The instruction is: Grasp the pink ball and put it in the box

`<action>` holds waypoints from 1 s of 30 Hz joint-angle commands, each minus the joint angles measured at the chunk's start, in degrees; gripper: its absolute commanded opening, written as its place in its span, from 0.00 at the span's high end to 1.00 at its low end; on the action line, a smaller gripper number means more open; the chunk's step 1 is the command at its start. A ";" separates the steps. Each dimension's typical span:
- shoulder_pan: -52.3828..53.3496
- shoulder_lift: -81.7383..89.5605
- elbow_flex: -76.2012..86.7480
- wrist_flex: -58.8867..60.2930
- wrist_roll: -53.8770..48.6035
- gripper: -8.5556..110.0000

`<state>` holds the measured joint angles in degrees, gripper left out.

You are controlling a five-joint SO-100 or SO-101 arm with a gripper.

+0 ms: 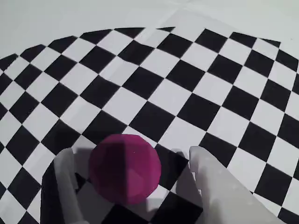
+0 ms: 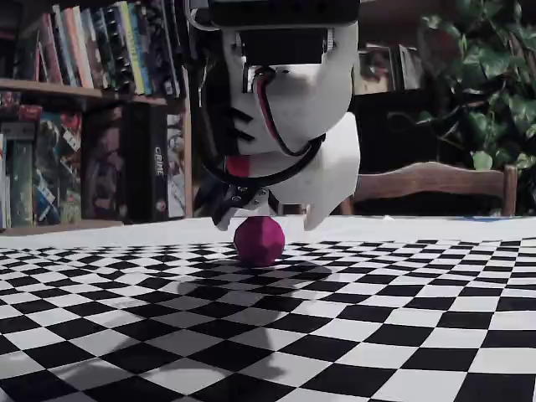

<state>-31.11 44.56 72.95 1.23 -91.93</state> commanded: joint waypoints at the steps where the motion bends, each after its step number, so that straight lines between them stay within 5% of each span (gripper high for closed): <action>1: -0.35 0.09 -3.08 0.44 -0.62 0.69; 30: -0.35 -5.10 -9.58 0.88 -0.62 0.69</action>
<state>-31.11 39.20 66.53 1.93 -91.93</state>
